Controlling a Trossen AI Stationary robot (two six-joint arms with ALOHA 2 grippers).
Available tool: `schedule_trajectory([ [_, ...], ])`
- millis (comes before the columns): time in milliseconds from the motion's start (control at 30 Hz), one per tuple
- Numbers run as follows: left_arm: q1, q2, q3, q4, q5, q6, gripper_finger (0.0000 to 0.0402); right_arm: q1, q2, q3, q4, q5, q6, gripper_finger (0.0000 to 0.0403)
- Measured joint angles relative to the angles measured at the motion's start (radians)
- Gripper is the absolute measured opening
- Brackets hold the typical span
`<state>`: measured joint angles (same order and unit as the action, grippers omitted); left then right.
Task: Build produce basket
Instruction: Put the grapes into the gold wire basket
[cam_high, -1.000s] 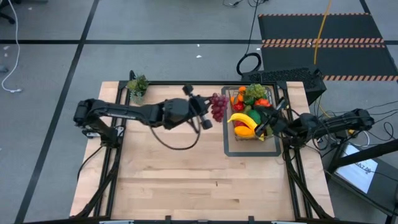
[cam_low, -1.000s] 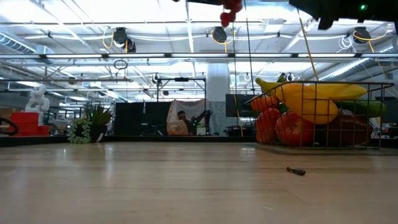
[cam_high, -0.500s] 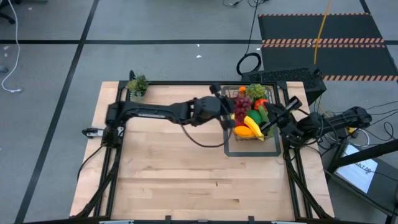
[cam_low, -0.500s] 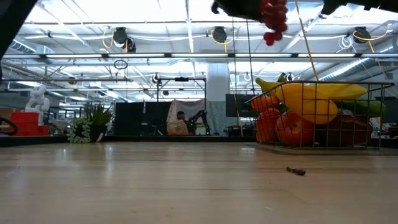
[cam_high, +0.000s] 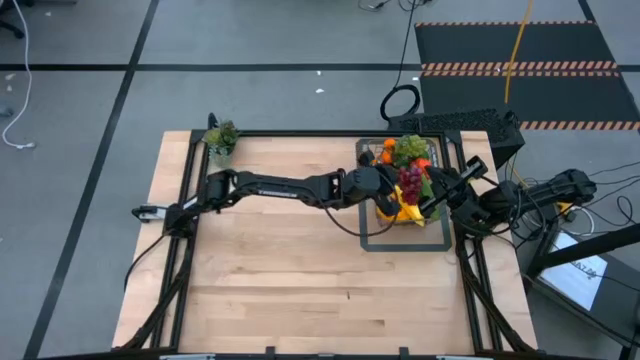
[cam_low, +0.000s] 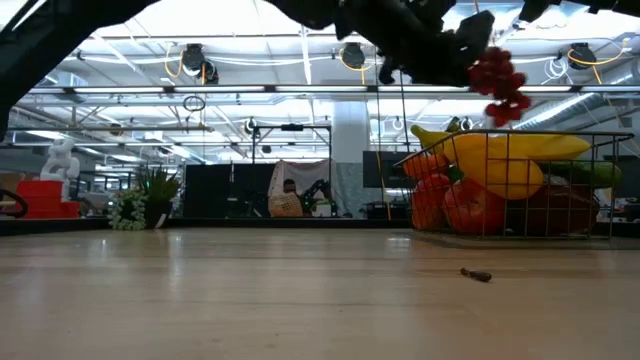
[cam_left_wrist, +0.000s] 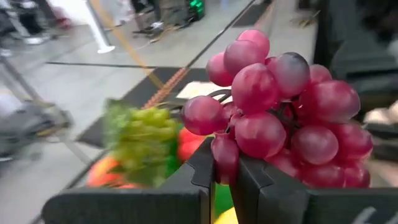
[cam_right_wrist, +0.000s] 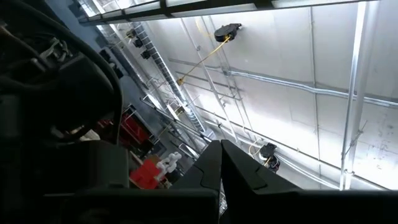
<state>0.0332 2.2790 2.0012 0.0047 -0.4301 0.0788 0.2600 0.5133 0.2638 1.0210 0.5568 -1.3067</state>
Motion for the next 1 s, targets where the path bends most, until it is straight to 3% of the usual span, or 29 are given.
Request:
schedule_trajectory([
  [333,0.007,0.058,0.001,0.155,0.091,-0.111,0.0031,0.0,0.0,0.0,0.008,-0.002,-0.016,0.0],
  [700,0.045,0.075,0.001,0.124,0.108,-0.025,0.0031,0.0,0.0,0.0,0.009,-0.003,-0.015,0.0],
  [900,0.086,0.075,0.001,0.07,0.226,-0.003,0.0031,0.0,0.0,0.0,0.009,-0.003,-0.015,0.0],
  [1000,0.095,0.075,0.001,-0.002,0.228,-0.001,0.0031,0.0,0.0,0.0,0.009,-0.003,-0.015,0.0],
])
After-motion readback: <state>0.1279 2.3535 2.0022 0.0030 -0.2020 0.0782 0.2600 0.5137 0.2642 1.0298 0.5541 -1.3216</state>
